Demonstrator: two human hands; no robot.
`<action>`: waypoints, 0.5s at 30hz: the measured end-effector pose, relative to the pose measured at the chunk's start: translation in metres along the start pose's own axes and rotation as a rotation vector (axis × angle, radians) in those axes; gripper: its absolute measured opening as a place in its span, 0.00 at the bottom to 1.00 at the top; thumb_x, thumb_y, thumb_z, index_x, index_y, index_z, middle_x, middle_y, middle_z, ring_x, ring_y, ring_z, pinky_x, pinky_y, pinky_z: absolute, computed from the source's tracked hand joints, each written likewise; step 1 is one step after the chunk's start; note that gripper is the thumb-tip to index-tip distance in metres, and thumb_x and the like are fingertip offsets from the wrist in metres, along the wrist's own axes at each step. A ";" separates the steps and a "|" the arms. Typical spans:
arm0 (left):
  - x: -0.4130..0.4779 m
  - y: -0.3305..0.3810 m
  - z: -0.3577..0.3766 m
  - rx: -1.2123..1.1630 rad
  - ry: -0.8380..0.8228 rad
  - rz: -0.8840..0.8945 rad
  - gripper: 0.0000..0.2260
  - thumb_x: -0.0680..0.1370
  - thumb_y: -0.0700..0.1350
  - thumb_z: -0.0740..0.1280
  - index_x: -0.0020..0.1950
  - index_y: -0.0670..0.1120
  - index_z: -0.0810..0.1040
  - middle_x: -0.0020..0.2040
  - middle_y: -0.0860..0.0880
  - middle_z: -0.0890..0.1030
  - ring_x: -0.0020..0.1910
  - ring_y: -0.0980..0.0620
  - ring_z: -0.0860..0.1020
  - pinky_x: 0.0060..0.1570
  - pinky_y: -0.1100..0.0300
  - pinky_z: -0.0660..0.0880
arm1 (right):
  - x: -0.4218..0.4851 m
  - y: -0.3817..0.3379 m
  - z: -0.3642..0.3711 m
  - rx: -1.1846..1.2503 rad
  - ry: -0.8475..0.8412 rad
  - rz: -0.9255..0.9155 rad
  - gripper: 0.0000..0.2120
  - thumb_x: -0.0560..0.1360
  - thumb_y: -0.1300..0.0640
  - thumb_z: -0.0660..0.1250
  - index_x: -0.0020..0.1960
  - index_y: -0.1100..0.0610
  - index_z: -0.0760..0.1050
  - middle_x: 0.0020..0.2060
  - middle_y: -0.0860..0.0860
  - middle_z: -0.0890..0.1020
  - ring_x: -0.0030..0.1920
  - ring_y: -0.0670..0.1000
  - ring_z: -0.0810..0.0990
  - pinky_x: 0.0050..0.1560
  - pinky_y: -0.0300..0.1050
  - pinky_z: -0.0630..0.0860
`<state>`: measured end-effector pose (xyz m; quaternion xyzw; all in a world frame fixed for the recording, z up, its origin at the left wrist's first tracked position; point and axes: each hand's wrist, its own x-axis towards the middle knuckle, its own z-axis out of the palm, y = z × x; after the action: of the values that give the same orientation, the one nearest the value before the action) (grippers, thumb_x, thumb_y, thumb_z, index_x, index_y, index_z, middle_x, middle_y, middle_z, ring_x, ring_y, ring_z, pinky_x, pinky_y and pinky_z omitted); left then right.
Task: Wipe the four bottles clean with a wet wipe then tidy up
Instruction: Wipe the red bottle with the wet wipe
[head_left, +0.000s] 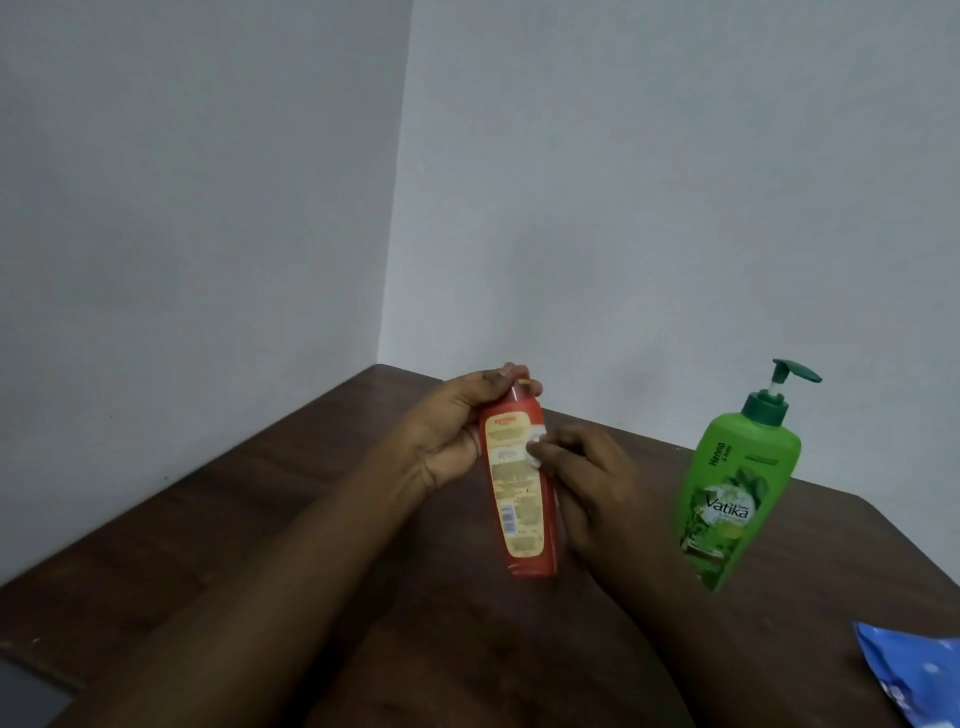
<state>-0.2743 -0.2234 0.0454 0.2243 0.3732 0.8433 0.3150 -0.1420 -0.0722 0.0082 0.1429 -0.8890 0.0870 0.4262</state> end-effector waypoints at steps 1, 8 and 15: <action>0.000 0.004 -0.001 -0.040 0.033 0.018 0.12 0.73 0.43 0.73 0.54 0.40 0.82 0.51 0.41 0.86 0.51 0.46 0.84 0.54 0.50 0.83 | -0.001 0.000 0.000 0.025 -0.034 -0.006 0.17 0.78 0.56 0.60 0.63 0.58 0.80 0.57 0.52 0.79 0.55 0.51 0.80 0.47 0.53 0.82; 0.000 0.022 -0.016 -0.178 0.237 0.100 0.09 0.76 0.41 0.74 0.55 0.40 0.81 0.52 0.40 0.85 0.51 0.44 0.83 0.60 0.47 0.81 | 0.000 0.003 -0.013 0.136 -0.221 0.019 0.15 0.78 0.51 0.60 0.56 0.51 0.84 0.51 0.44 0.81 0.50 0.42 0.81 0.46 0.50 0.81; -0.003 0.004 -0.003 -0.020 0.069 0.010 0.13 0.75 0.44 0.73 0.57 0.40 0.82 0.53 0.41 0.86 0.51 0.47 0.85 0.53 0.49 0.84 | -0.001 -0.002 -0.014 0.081 -0.020 0.018 0.13 0.77 0.62 0.67 0.59 0.57 0.84 0.54 0.51 0.82 0.53 0.45 0.80 0.52 0.32 0.75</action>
<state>-0.2755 -0.2294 0.0462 0.1940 0.3743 0.8558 0.2998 -0.1309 -0.0697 0.0159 0.1530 -0.8902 0.1253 0.4105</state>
